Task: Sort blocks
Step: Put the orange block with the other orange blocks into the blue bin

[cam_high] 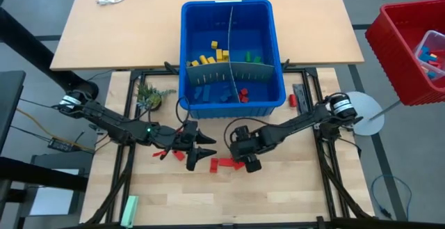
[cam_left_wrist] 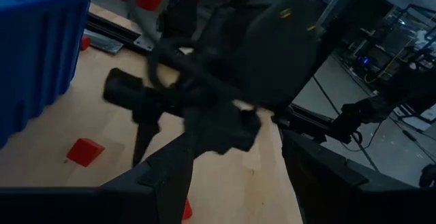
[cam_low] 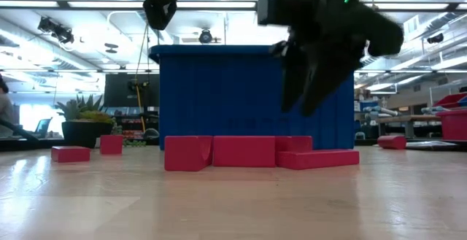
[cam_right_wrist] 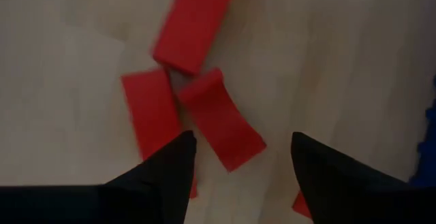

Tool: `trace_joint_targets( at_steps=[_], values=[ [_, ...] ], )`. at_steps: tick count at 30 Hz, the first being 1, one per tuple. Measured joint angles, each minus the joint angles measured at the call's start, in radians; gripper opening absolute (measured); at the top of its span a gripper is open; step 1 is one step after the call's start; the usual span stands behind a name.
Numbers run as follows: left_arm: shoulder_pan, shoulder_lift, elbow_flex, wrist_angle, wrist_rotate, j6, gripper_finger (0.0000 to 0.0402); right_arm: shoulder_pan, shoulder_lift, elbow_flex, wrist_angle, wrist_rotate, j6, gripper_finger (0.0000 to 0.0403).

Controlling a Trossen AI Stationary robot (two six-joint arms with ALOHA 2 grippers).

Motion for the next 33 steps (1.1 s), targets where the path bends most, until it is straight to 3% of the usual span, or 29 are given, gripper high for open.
trace_joint_targets(
  at_steps=[7,17,21,27,33],
  values=[
    [0.0,0.0,0.0,0.0,0.002,0.0,0.0232,-0.049,0.058,0.0,-0.003,-0.084,-0.082,0.0219],
    [0.0,0.0,0.0,-0.008,0.01,0.002,0.0232,-0.059,0.124,0.001,0.013,-0.094,-0.124,0.0214],
    [0.0,0.0,0.0,-0.01,0.01,0.003,0.0232,-0.058,0.131,0.0,0.016,-0.109,-0.124,0.019],
    [0.0,0.0,0.0,-0.029,0.009,0.001,0.0232,-0.059,0.13,0.001,0.014,-0.101,-0.109,0.0117],
    [0.0,0.0,0.0,-0.027,0.009,0.001,0.0232,-0.055,0.116,0.0,-0.012,-0.099,-0.023,0.0117]
  ],
)
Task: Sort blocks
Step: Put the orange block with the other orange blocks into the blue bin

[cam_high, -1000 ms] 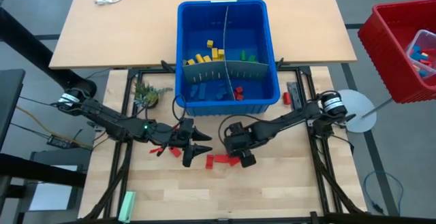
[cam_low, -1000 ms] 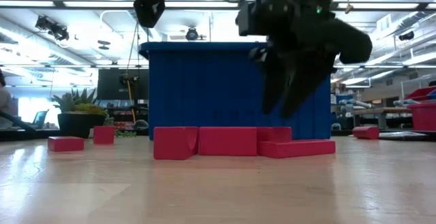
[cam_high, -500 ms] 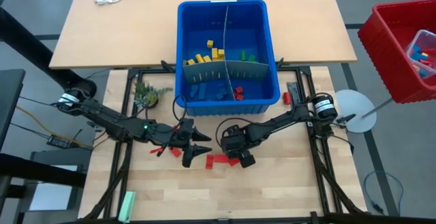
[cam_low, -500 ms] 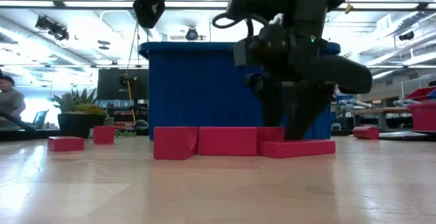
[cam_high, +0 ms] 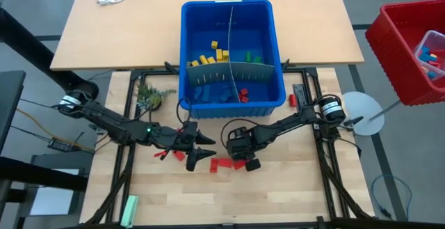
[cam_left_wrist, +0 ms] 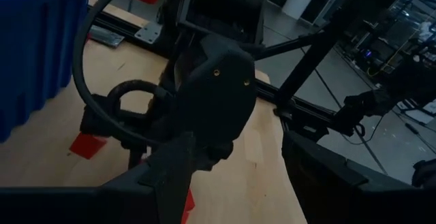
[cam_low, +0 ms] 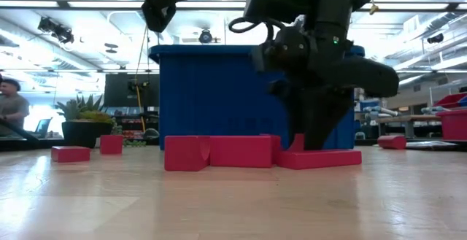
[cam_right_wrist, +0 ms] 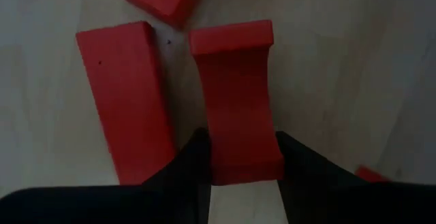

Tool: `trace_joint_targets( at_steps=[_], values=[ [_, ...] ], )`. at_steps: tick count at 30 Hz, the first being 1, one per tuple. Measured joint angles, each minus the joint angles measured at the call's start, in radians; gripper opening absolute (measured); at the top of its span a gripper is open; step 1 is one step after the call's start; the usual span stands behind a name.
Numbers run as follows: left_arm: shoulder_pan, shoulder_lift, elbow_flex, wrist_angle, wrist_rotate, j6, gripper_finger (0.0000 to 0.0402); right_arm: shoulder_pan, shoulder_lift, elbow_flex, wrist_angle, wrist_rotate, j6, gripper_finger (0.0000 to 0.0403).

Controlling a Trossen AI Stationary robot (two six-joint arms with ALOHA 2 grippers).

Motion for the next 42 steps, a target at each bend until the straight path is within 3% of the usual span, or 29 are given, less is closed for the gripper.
trace_joint_targets(
  at_steps=[7,14,23,31,36,42],
  values=[
    [0.0,0.0,0.0,0.001,0.0,0.0,0.0232,0.026,-0.154,0.0,-0.121,0.062,0.103,0.0117],
    [0.0,0.0,0.0,0.006,0.0,0.0,0.0232,0.023,-0.396,0.0,-0.134,0.228,0.209,0.0117],
    [0.0,0.0,0.0,0.007,-0.001,-0.001,0.0232,-0.11,-0.647,0.0,-0.131,0.406,0.449,0.0119],
    [0.0,0.0,0.0,0.006,-0.001,-0.001,0.0232,-0.313,-0.693,0.0,-0.148,0.447,0.513,0.012],
    [0.0,0.0,0.0,0.004,-0.001,-0.001,0.0232,-0.418,-0.666,0.0,-0.161,0.391,0.514,0.0125],
    [0.0,0.0,0.0,0.001,-0.001,0.0,0.0232,-0.459,-0.647,0.0,-0.146,0.336,0.514,0.0156]
  ],
)
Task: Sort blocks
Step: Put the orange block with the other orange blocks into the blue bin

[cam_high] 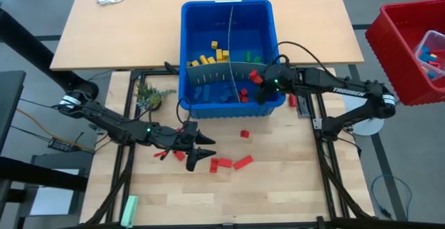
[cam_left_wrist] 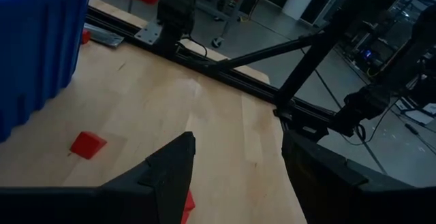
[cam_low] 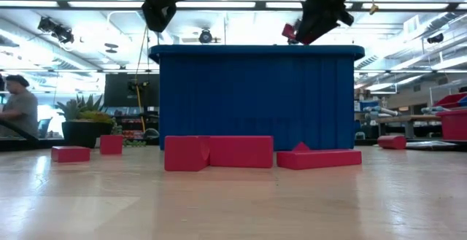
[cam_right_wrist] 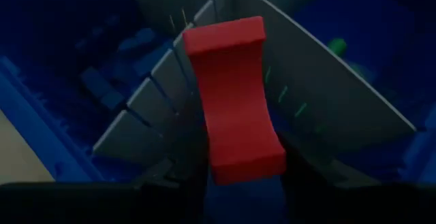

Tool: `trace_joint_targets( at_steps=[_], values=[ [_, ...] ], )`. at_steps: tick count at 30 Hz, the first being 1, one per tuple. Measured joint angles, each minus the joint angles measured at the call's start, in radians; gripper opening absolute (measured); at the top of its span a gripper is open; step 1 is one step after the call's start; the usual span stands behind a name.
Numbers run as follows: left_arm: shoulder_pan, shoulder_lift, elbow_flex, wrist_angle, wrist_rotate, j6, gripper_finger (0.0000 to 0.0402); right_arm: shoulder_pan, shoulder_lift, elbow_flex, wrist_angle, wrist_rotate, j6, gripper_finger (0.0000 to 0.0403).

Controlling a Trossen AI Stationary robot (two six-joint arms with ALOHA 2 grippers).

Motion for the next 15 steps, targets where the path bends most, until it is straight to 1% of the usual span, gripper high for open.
trace_joint_targets(
  at_steps=[5,9,11,13,15],
  values=[
    [0.0,0.0,0.0,-0.005,0.0,0.001,0.0232,0.0,0.003,0.0,-0.009,-0.003,-0.004,0.0184],
    [0.0,0.0,0.0,-0.005,0.0,0.003,0.0232,0.001,-0.001,0.0,-0.012,-0.033,0.01,0.02],
    [0.0,0.0,0.0,-0.004,0.0,0.004,0.0232,0.01,-0.007,0.0,-0.004,-0.086,0.012,0.0204],
    [0.0,0.0,0.0,-0.004,0.0,0.004,0.0232,0.039,-0.008,0.0,0.034,-0.172,0.012,0.0205],
    [0.0,0.0,0.0,-0.005,0.0,0.003,0.0232,0.093,-0.008,0.0,0.07,-0.264,0.004,0.0204]
  ],
)
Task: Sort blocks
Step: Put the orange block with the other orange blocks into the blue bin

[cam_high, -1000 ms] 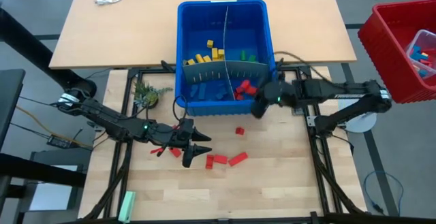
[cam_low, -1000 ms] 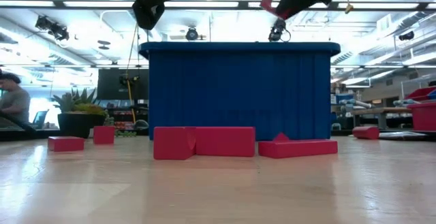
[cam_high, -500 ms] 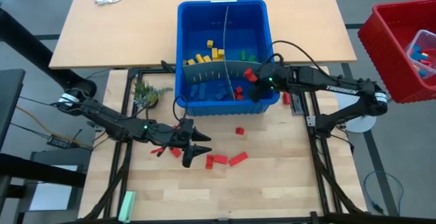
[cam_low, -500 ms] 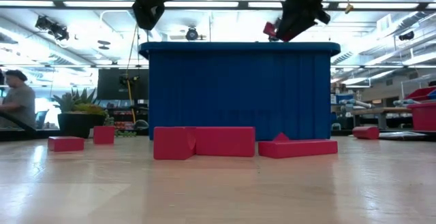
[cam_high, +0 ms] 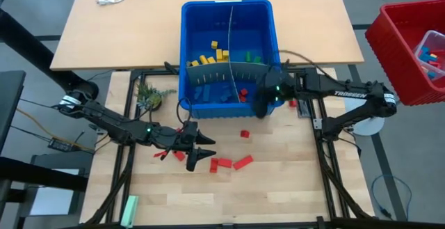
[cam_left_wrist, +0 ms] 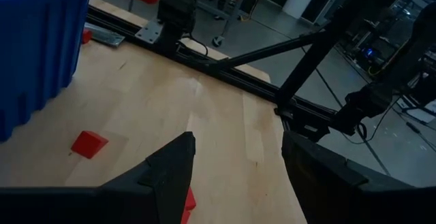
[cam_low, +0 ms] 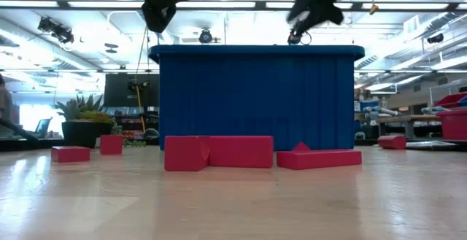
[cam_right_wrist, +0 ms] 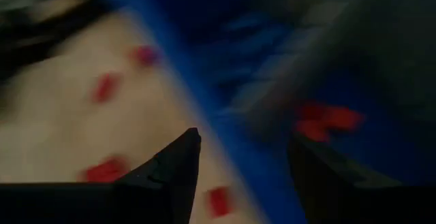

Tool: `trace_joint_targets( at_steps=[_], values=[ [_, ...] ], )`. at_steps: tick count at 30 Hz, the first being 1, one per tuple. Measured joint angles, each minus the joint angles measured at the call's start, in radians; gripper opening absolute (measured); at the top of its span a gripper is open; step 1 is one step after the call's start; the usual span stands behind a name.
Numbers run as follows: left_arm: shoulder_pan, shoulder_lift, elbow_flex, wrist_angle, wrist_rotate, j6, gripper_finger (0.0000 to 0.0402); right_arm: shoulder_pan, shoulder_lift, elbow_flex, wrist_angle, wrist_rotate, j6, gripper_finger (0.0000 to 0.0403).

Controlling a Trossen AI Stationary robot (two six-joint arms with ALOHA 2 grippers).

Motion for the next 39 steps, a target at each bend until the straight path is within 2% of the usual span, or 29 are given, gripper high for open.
trace_joint_targets(
  at_steps=[2,8,13,15,20,23,30,33,39],
  values=[
    [0.0,0.0,0.0,0.0,0.0,0.001,0.0232,0.069,0.0,0.0,0.052,-0.04,-0.016,0.0202],
    [0.0,0.0,0.0,0.001,0.0,0.006,0.0232,0.285,0.0,0.0,0.147,-0.021,-0.093,0.0199],
    [0.0,0.0,0.0,0.001,0.0,0.004,0.0232,0.382,0.008,0.0,0.138,-0.013,-0.182,0.0198],
    [0.0,0.0,0.0,0.001,0.0,0.003,0.0232,0.401,0.009,0.0,0.139,-0.013,-0.237,0.0195],
    [0.0,0.0,0.0,0.001,0.0,-0.002,0.0232,0.421,0.029,-0.015,0.146,-0.026,-0.172,0.0192],
    [0.0,0.0,0.0,0.001,0.003,-0.004,0.0232,0.425,0.051,-0.053,0.13,-0.036,-0.179,0.0194],
    [0.0,0.0,0.0,0.0,0.007,-0.004,0.0232,0.44,0.156,-0.16,0.216,-0.067,-0.15,0.0195],
    [0.0,0.0,0.0,0.001,0.008,-0.004,0.0232,0.443,0.225,-0.17,0.252,-0.137,-0.088,0.0206],
    [0.0,0.0,0.0,0.002,0.008,-0.004,0.0232,0.443,0.368,-0.17,0.282,-0.148,-0.139,0.0247]
  ],
)
